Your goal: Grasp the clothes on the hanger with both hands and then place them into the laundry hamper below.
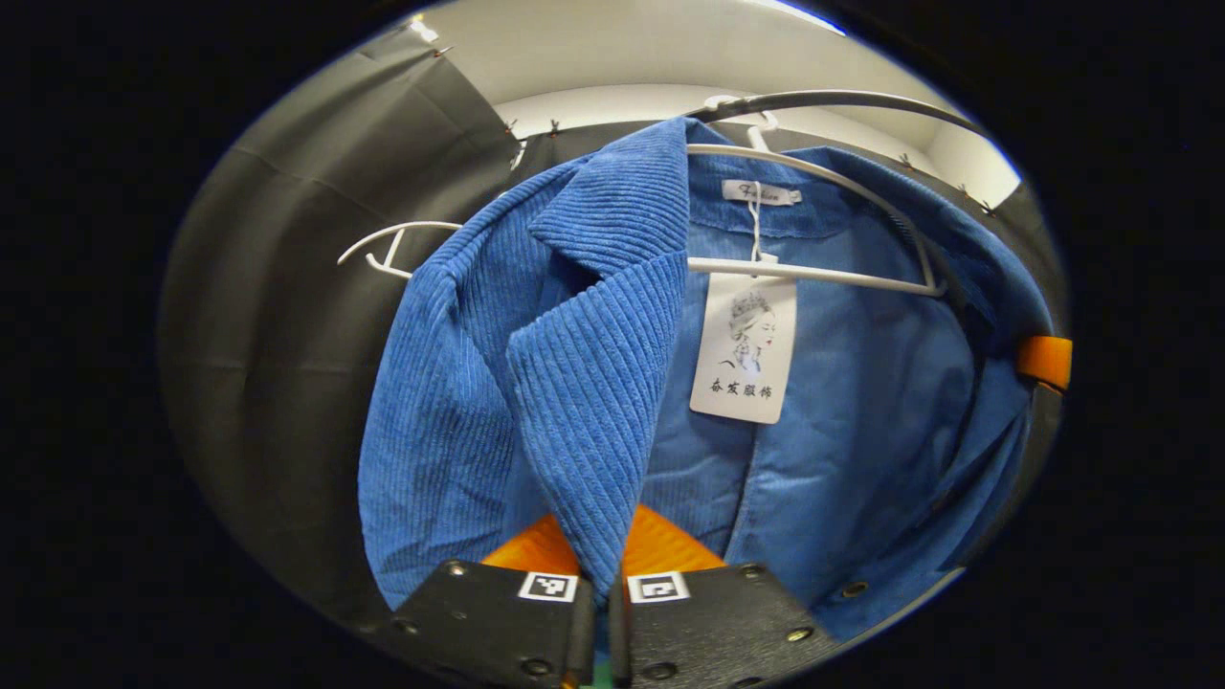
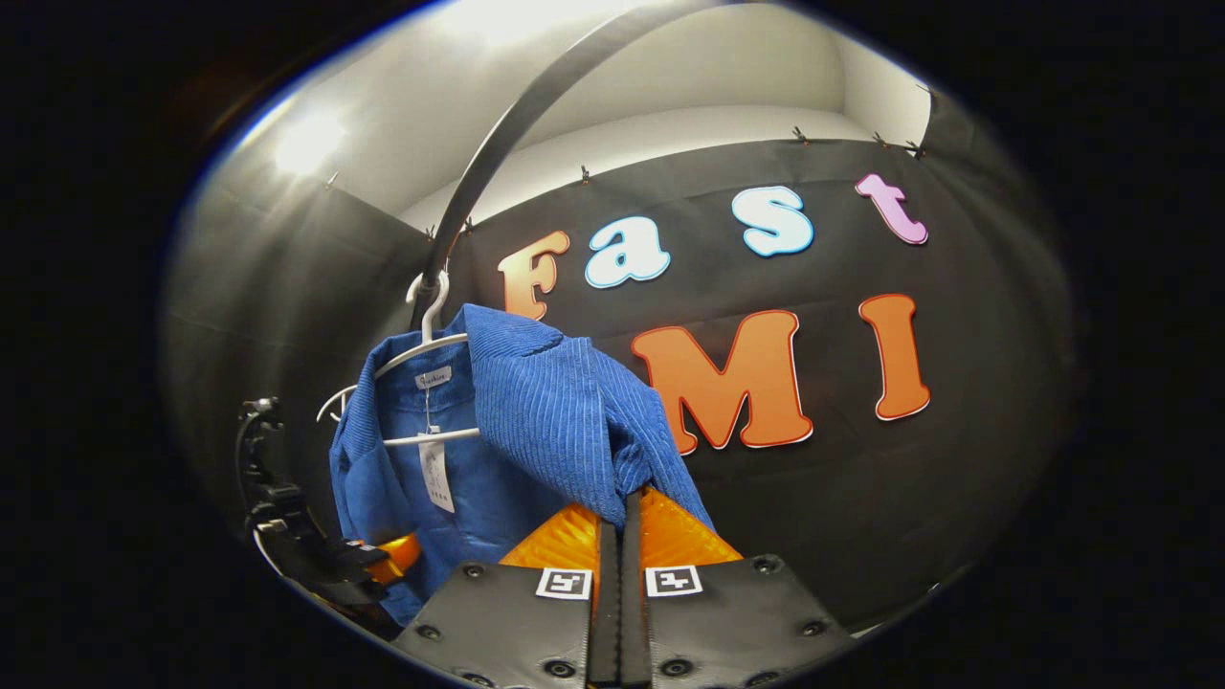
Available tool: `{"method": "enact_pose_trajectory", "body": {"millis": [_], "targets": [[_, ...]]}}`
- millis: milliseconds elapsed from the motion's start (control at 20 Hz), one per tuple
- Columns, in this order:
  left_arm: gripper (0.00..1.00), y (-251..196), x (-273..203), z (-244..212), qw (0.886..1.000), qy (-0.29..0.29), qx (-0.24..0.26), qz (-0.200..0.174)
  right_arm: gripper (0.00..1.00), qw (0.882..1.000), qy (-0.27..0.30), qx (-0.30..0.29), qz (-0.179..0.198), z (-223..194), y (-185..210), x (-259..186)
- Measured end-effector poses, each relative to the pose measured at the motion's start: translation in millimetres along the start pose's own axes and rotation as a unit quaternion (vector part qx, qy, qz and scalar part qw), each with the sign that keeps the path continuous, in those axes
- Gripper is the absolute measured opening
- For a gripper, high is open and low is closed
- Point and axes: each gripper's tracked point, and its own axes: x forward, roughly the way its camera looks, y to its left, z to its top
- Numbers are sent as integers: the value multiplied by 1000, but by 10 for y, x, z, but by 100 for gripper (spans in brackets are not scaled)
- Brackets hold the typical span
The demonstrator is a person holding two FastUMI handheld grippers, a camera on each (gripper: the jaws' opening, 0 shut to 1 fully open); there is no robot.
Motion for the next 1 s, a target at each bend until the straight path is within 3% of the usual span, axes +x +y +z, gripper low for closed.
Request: {"method": "enact_pose_trajectory", "body": {"millis": [50, 200, 250, 300, 400, 550, 650, 700, 750, 900, 1000], "targets": [[8, 73, -119, 56, 1000, -5, 18, -3, 7, 1000, -4, -9, -5, 2, -7, 16], [1, 344, -413, 502, 995, -56, 80, 33, 2, 998, -29, -32, -36, 96, -82, 24], [1, 421, -501, 688, 992, -75, 93, 48, 7, 997, -42, -39, -47, 147, -108, 14], [6, 510, -566, 857, 989, -92, 102, 64, 2, 996, -54, -46, -55, 210, -121, 3], [1, 710, -671, 1153, 982, -118, 114, 95, 7, 994, -65, -60, -67, 276, -121, -38], [4, 995, -821, 1612, 958, -161, 173, 161, 7, 990, -81, -82, -86, 411, -143, -100], [1, 1065, -869, 1883, 942, -188, 215, 175, 7, 985, -95, -101, -99, 507, -167, -157], [1, 1088, -859, 1994, 938, -197, 226, 176, 2, 983, -102, -112, -105, 554, -173, -160], [4, 1134, -819, 2081, 936, -202, 225, 178, 7, 981, -108, -121, -108, 589, -144, -166], [4, 1449, -668, 2248, 943, -200, 178, 197, 7, 979, -118, -122, -114, 658, -91, -180], [1, 1799, -535, 2387, 936, -203, 178, 226, 7, 978, -124, -115, -123, 708, -88, -184]]}}
